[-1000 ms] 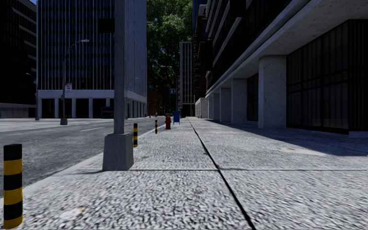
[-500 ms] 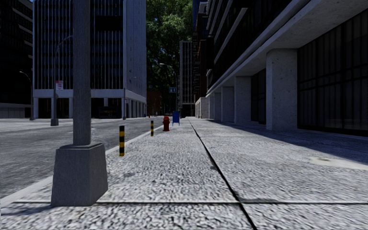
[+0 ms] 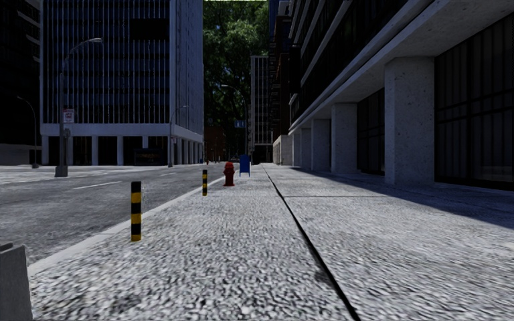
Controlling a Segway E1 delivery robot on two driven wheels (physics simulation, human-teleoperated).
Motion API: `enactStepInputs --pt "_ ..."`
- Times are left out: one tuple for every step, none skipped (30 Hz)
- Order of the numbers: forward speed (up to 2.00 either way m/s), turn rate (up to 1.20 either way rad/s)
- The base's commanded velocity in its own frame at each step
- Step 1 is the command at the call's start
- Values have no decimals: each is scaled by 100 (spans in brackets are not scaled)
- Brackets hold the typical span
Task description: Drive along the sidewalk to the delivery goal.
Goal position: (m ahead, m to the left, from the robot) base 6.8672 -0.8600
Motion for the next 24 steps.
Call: enactStepInputs --pt "200 0" --pt "200 0" --pt "200 0" --pt "200 0" --pt "200 0" --pt "200 0" --pt "200 0" --pt "200 0" --pt "200 0" --pt "200 0" --pt "200 0" --pt "200 0" --pt "200 0" --pt "200 0" --pt "200 0" --pt "200 0" --pt "200 0" --pt "200 0" --pt "200 0" --pt "200 0" --pt "200 0" --pt "200 0" --pt "200 0" --pt "200 0"
